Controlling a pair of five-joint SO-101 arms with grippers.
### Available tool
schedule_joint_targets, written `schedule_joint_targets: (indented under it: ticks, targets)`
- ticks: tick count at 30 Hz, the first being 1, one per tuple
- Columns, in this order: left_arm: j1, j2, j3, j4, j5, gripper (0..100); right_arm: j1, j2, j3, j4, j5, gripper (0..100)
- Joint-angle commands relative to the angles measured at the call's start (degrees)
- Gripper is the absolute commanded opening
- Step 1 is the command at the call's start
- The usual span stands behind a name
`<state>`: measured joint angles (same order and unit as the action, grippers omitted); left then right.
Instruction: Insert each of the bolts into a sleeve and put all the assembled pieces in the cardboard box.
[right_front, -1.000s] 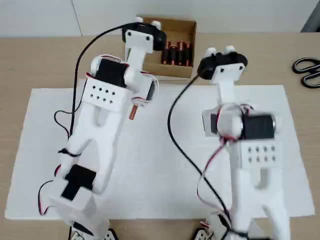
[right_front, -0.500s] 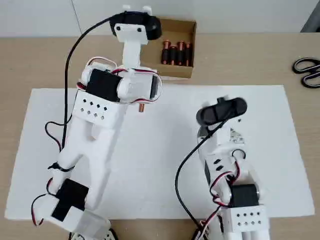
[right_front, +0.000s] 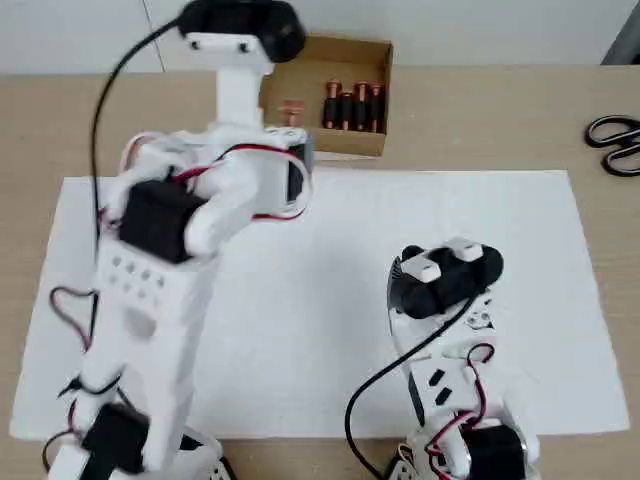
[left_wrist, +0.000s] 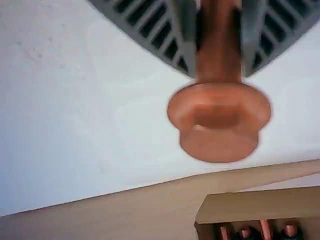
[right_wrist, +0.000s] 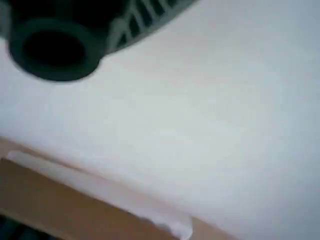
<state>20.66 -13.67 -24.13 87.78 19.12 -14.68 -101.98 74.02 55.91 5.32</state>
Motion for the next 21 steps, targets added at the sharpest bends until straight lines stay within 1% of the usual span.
schedule_joint_targets:
  ticks: [1, 3, 6, 11, 17, 19, 21]
  targets:
    - [0.0, -8.4, 3.6, -1.6, 0.5, 1, -0.7, -1.7, -0.8, -1.5, -2.3, 0.5]
    - [0.2, -11.6, 8.7, -3.7, 1.0, 1, -1.1, -2.2, 0.6, -4.3, -7.0, 0.5]
    - [0.0, -17.2, 17.1, -10.5, 2.9, 1, -1.4, -2.1, 2.2, -6.0, -12.6, 0.6]
    - [0.4, -28.1, 37.4, -25.5, 3.1, 1, -1.5, -2.1, 4.0, -8.6, -13.3, 0.6]
    - [0.1, -42.4, 59.7, -39.2, 2.7, 1, -1.5, -2.1, 4.7, -8.7, -13.3, 0.5]
    - [0.4, -44.1, 64.7, -43.6, 2.6, 1, -2.9, -2.1, 4.7, -8.7, -13.3, 0.5]
    - [0.5, -44.5, 66.9, -45.8, 2.7, 1, -6.1, -2.0, 4.9, -8.5, -13.2, 0.5]
